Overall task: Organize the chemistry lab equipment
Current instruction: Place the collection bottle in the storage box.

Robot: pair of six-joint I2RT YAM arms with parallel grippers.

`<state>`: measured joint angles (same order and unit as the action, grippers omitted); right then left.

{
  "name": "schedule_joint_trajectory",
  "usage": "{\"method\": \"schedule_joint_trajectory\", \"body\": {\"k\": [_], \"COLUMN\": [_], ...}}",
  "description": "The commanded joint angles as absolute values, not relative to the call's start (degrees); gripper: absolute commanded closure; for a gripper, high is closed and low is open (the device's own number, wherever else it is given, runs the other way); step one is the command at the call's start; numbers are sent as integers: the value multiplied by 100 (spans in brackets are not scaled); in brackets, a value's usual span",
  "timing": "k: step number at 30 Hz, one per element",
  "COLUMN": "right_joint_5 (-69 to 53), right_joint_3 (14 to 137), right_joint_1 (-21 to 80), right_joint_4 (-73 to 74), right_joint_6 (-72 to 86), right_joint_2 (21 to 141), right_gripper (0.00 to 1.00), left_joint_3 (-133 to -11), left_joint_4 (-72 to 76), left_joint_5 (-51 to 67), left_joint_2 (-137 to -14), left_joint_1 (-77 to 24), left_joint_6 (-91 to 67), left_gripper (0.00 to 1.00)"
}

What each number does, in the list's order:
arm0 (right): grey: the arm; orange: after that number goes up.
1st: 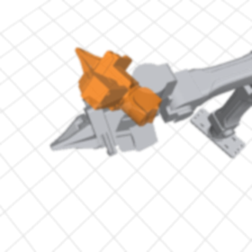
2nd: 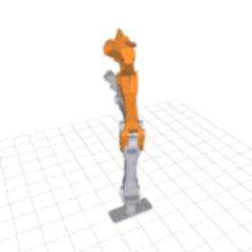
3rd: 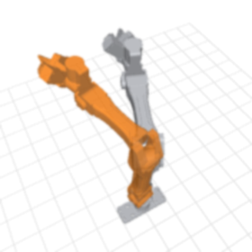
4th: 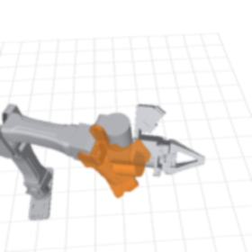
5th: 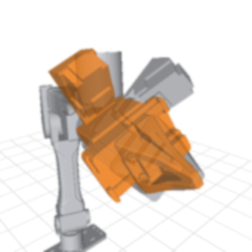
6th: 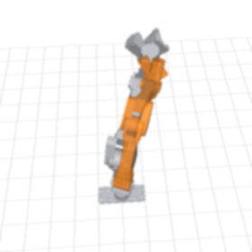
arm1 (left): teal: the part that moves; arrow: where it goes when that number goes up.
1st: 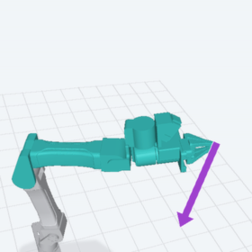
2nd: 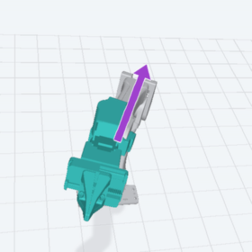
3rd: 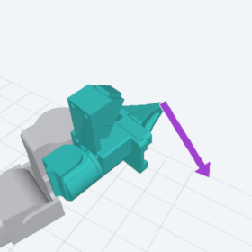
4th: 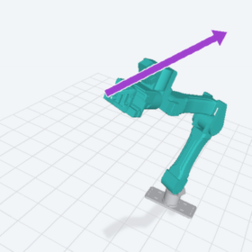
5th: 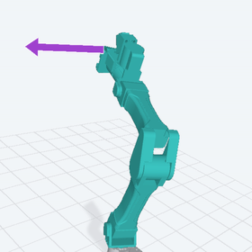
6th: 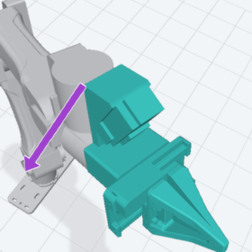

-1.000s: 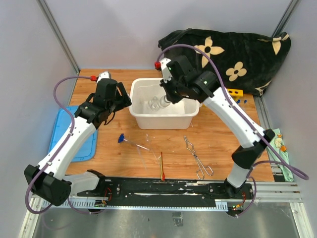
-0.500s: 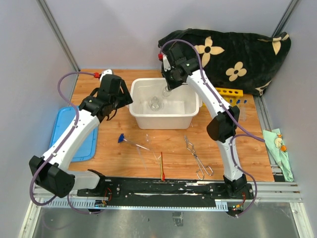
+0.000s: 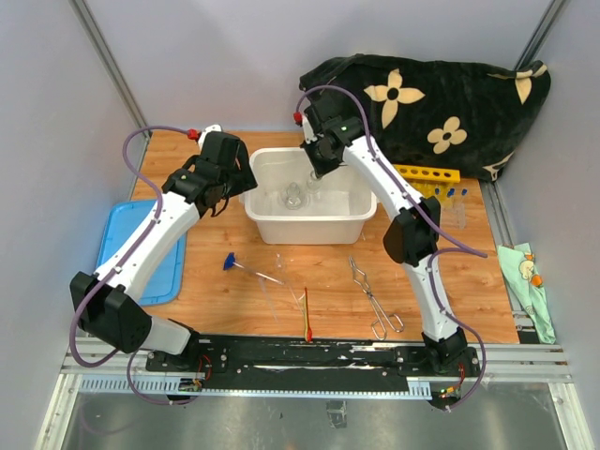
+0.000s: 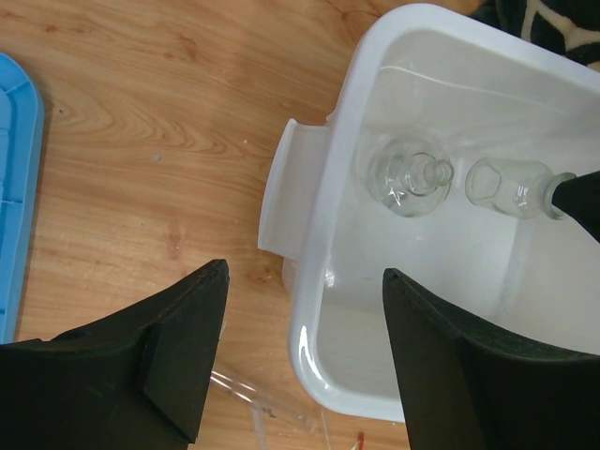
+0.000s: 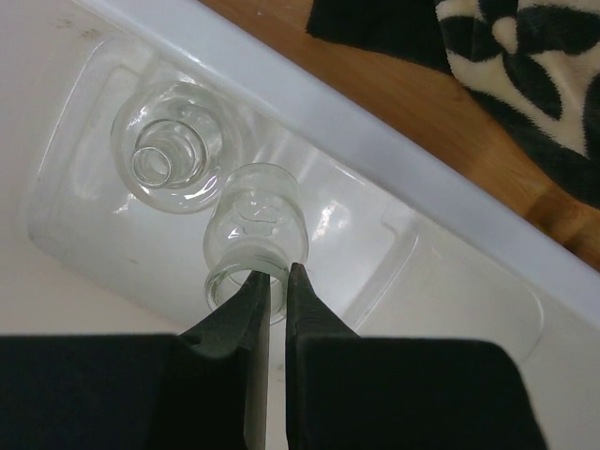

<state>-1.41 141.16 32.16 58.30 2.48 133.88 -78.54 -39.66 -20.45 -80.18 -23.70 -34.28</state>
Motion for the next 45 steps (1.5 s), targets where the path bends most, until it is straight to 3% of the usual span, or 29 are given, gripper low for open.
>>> {"method": "schedule_joint_trajectory", "body": {"k": [1, 45], "right_joint_5": [124, 964], "right_joint_3": [14181, 13506], "right_joint_1": [3356, 3546], "right_joint_4": [5735, 5347], "right_joint_6": [143, 164], "right_joint_2": [13631, 13704], "right_gripper": [100, 100], "left_joint_3": [-8042, -7579], "left_joint_4": [-3925, -4004], "left_joint_5": [-2256, -2469], "left_joint_2": [-8033, -7493], "left_joint_1": [-2391, -2391], "left_joint_6": [-3338, -3428], "left_gripper": [29, 29]}}
